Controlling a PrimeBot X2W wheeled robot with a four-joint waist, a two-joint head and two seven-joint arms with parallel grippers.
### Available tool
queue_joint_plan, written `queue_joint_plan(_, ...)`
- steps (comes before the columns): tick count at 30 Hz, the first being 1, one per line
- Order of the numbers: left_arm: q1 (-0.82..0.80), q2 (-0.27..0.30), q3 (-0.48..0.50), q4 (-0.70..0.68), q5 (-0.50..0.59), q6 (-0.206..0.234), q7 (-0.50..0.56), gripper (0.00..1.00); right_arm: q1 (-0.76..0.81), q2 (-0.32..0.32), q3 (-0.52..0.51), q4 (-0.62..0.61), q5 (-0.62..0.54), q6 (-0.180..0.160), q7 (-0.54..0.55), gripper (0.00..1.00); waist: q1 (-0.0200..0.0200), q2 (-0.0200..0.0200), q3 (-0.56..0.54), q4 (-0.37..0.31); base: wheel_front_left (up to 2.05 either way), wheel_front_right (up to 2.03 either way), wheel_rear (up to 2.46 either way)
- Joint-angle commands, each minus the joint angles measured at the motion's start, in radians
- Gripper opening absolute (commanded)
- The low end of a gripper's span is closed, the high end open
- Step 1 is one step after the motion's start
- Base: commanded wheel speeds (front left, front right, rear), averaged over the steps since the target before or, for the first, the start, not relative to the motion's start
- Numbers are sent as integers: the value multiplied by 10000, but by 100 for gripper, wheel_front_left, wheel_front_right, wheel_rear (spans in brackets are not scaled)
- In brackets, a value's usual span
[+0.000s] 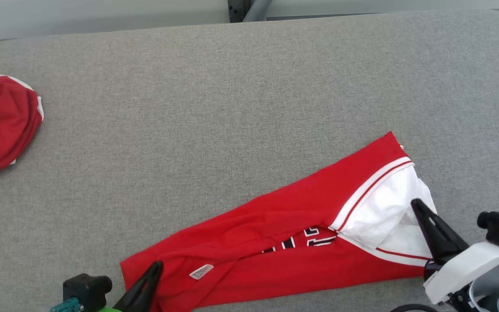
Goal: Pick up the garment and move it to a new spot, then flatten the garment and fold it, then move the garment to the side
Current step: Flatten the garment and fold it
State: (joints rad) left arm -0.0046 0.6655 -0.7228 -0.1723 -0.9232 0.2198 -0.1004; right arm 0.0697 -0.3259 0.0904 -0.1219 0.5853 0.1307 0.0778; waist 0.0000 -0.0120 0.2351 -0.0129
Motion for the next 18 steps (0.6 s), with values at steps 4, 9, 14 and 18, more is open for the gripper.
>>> queue_joint_plan(4,101,-296,-88,679,-56,-239,-239,0,-131,-13,312,747,-233,0,-39,0,0,120,-26,61,0,0,0)
queue_joint_plan(9,41,-508,-311,1159,39,-558,-406,100,-295,-98,315,1442,-569,0,-118,100,0,120,-91,171,0,0,0)
queue_joint_plan(14,-184,-782,342,1848,779,131,-1422,100,-91,-215,8,1519,-452,0,24,100,0,120,-218,256,0,0,0)
queue_joint_plan(18,-125,-1327,1926,1421,1382,316,-1659,100,-75,-227,-1163,1070,-223,0,28,100,0,120,-303,287,0,0,0)
